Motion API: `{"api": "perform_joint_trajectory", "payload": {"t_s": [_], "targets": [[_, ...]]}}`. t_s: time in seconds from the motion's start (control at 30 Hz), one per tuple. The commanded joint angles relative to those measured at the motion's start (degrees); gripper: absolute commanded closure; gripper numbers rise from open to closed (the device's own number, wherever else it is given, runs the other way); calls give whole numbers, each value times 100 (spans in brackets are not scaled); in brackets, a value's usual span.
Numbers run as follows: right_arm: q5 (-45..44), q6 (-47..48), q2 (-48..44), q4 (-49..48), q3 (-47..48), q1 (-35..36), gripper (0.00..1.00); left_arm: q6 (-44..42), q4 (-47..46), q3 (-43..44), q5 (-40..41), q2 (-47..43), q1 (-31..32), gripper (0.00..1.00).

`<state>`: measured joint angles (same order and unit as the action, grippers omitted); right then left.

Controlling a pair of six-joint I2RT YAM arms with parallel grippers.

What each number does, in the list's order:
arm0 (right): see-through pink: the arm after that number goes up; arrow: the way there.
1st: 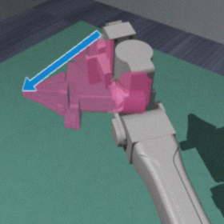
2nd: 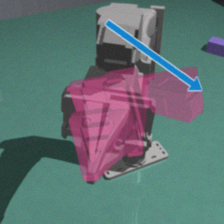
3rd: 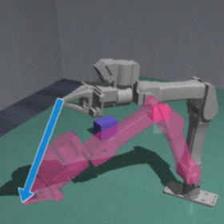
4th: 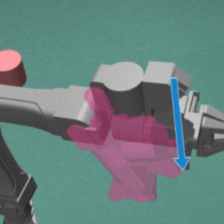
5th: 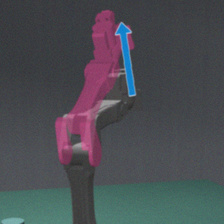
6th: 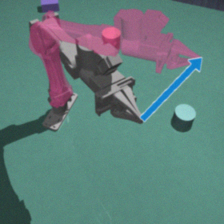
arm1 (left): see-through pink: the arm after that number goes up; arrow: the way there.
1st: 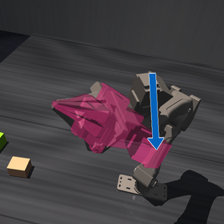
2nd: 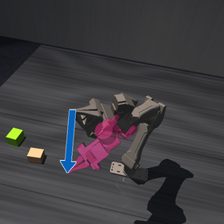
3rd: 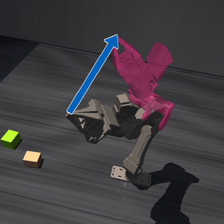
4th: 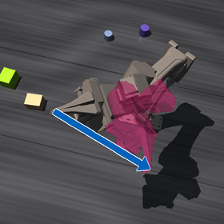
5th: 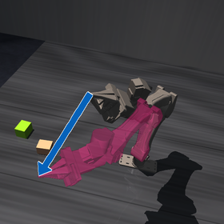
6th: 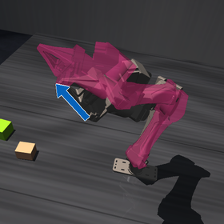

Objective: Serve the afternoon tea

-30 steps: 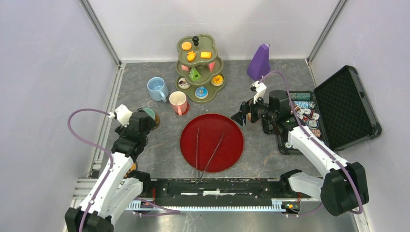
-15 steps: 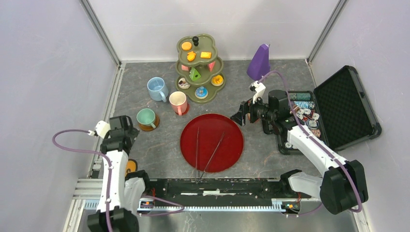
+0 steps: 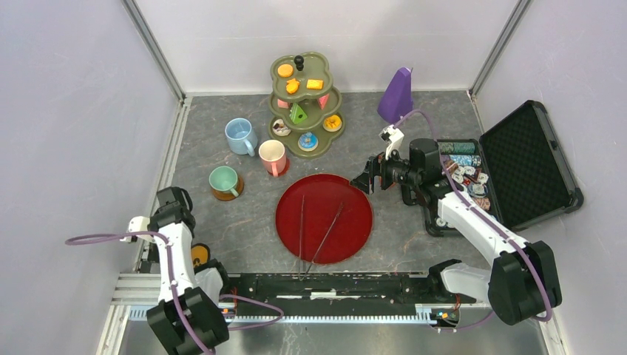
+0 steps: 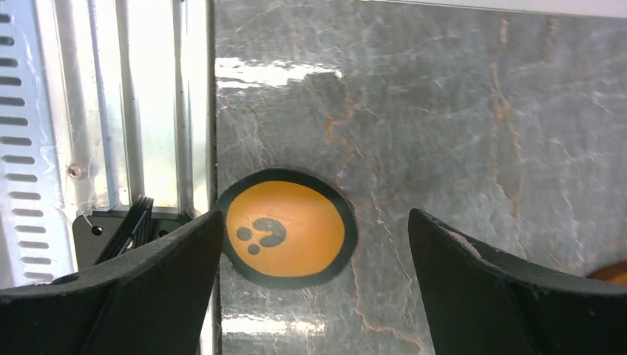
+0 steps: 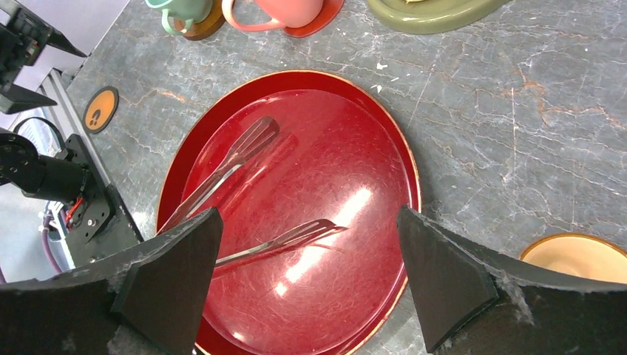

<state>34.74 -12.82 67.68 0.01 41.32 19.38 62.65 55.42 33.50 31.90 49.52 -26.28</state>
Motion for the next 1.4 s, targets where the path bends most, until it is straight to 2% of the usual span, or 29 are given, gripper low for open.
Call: {"api": "perform_joint_trajectory", "payload": {"t_s": [0.0, 0.13, 0.33, 0.67, 0.9, 1.07, 1.13, 1.23, 1.3, 1.37], "targets": [[194, -102, 15, -265, -28, -12, 5, 904, -255, -335, 553, -33, -94, 0], [184, -112, -3, -278, -54, -13, 5, 1102, -609, -717, 306, -151, -175, 0], [167, -99, 18, -274, -63, -12, 5, 1396, -507, -763, 472, -100, -203, 0], [111, -67, 21, -205, -44, -13, 5, 1698, -876, -886, -21, 55, -237, 0], [65, -33, 9, -143, 12, -13, 5, 1931, -2247, -1696, -1470, 224, -237, 1], [10, -12, -10, -113, -1, -11, 5, 1881, -3363, -2144, -2179, 254, -207, 11], [62, -41, 43, -141, 8, -12, 5, 2028, -3700, -2247, -2407, 342, -134, 12], [127, -91, 120, -178, 38, -15, 5, 1588, -3573, -1892, -2181, 364, 95, 12], [139, -92, 117, -173, 52, -13, 5, 1036, -2905, -1330, -1606, 298, 216, 10], [125, -93, 98, -174, 52, -17, 5, 665, -2104, -750, -914, 293, 233, 4]]}}
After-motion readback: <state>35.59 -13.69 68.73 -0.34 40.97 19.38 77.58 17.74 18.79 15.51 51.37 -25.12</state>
